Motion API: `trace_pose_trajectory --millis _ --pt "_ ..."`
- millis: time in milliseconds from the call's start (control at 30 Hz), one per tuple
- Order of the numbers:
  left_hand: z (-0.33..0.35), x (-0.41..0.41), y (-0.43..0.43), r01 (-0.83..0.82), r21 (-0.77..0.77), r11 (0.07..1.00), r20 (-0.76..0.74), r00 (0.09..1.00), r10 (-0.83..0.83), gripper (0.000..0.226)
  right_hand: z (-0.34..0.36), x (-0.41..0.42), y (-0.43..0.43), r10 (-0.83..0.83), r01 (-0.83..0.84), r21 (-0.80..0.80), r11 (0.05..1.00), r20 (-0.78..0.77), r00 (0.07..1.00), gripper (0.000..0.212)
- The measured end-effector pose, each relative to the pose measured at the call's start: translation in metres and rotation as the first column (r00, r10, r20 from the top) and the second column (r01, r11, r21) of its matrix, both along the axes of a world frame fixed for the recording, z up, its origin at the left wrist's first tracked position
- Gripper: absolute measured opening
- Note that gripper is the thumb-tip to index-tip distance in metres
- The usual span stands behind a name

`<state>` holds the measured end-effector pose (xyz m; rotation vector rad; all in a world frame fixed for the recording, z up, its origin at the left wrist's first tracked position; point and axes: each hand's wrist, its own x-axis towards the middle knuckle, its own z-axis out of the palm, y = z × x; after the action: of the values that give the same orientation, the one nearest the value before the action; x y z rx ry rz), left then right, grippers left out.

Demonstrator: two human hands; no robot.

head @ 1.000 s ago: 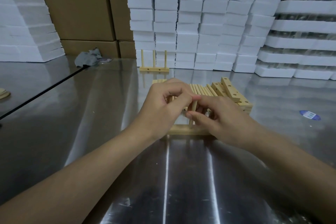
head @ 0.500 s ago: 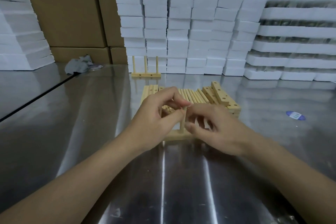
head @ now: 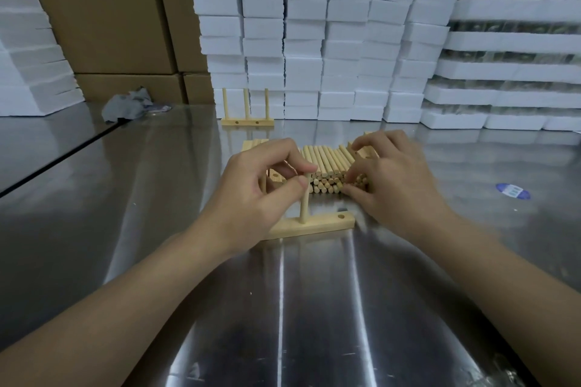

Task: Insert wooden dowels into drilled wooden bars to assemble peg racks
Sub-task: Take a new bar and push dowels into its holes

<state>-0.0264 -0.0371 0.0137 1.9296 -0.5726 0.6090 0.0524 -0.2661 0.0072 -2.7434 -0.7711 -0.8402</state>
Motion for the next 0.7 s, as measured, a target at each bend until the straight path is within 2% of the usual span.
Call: trace_pose_trajectory --millis 233,433,700 --pt "0.001 -0.001 -0.001 -0.027 0.007 1.0 0.013 1.0 0.027 0.01 -0.004 0.005 0.008 -0.051 0.05 -0.068 0.996 -0.016 0.999 0.03" --pt "0.002 -0.002 -0.001 -0.036 0.009 0.999 0.012 0.999 0.036 0.009 -0.004 0.003 0.01 -0.052 0.052 -0.075 0.996 0.007 0.999 0.017" --pt "0.002 -0.003 -0.001 -0.041 0.017 0.999 -0.001 0.999 0.041 0.01 -0.006 0.004 0.013 -0.087 0.086 -0.088 0.992 -0.003 0.996 0.021"
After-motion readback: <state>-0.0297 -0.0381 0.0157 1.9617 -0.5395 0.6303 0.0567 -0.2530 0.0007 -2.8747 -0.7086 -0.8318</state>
